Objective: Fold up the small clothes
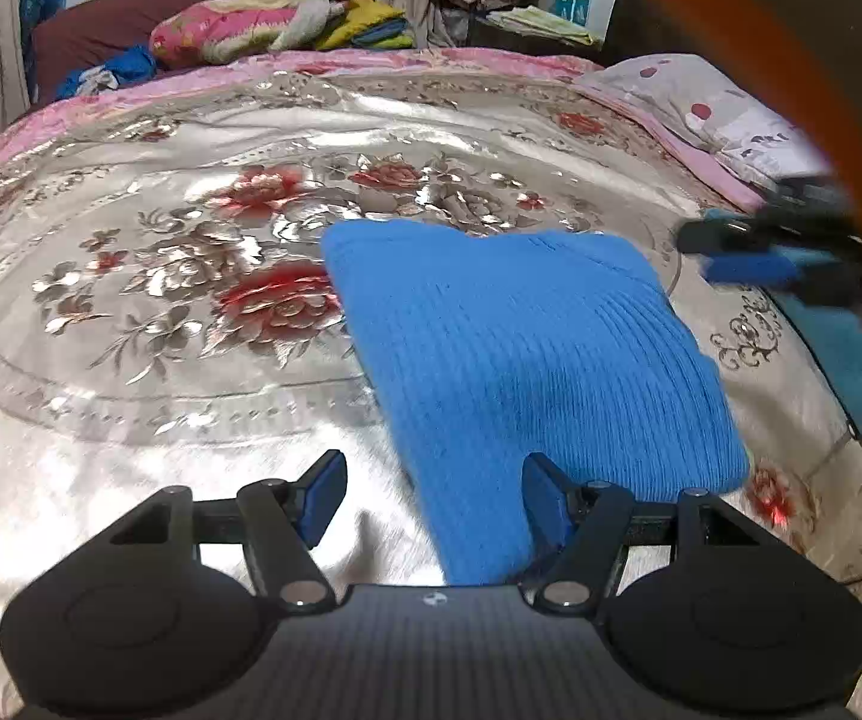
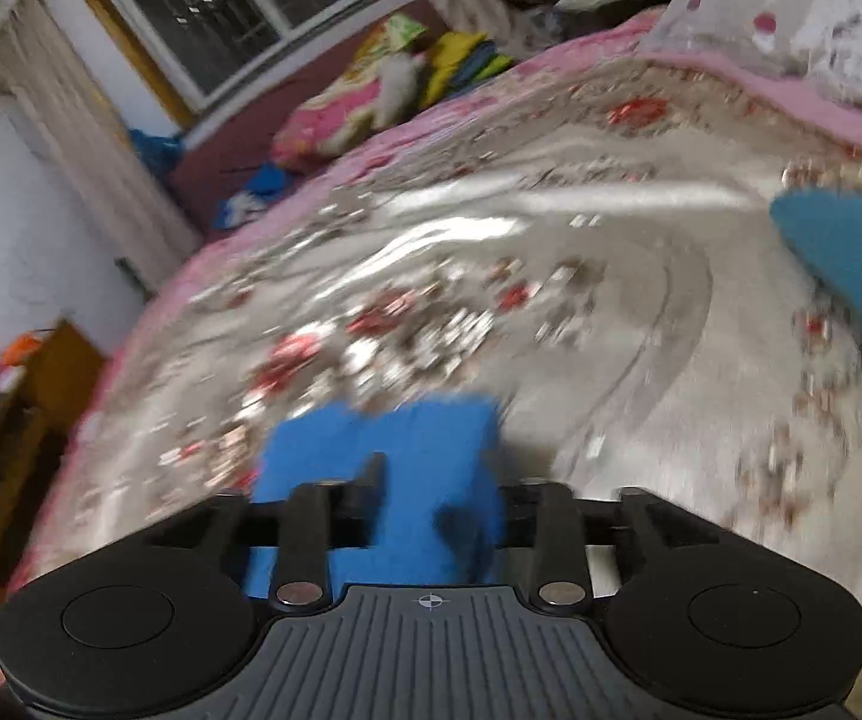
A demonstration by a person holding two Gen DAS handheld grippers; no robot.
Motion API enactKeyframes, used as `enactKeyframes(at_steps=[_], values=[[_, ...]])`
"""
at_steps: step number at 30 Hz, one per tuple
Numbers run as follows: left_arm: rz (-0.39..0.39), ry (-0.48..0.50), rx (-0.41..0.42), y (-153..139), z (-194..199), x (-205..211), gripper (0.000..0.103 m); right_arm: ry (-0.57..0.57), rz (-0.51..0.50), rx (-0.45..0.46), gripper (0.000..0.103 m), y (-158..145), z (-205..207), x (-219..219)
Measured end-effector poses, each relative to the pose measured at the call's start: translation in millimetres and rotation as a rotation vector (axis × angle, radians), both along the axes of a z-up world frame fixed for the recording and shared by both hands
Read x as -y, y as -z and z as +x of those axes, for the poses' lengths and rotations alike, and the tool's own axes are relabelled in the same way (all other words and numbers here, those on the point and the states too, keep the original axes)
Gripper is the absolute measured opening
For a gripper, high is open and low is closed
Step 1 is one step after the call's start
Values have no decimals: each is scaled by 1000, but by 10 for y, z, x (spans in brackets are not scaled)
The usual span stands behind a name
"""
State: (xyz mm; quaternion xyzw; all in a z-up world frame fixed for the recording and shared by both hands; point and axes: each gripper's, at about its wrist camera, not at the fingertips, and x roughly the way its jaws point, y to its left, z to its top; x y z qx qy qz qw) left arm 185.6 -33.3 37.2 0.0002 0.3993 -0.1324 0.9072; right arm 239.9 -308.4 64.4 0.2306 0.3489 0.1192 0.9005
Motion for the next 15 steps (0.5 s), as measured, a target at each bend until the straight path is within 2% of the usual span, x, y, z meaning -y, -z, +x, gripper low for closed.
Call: enactKeyframes(at_steps=[1,4,8,9,10,11,13,15], values=[[-3,-3,-1,10,-32,-15,69,-28,22,-4,50,7,-129,7],[-35,-15,-12,55,-115,-49,69,-82,37,-25,51,90,-466,11],[-39,-29,-42,143,-118,3,69,-99,-17,-78,53,346,-595,-68],[-40,-30,-45,165,-100,27,69,-99,-5,-102,47,433,-568,-82],[-39,-31,-47,184,-85,50,69,-105,23,-110,25,488,-556,-98],[-38,-32,-48,199,-76,71,69,-108,52,-117,14,529,-536,-100],[-58,-25,-43,190,-89,94,62,-100,95,-100,10,533,-512,-52],[-83,3,-20,145,-128,102,61,-88,126,-55,8,451,-572,61]])
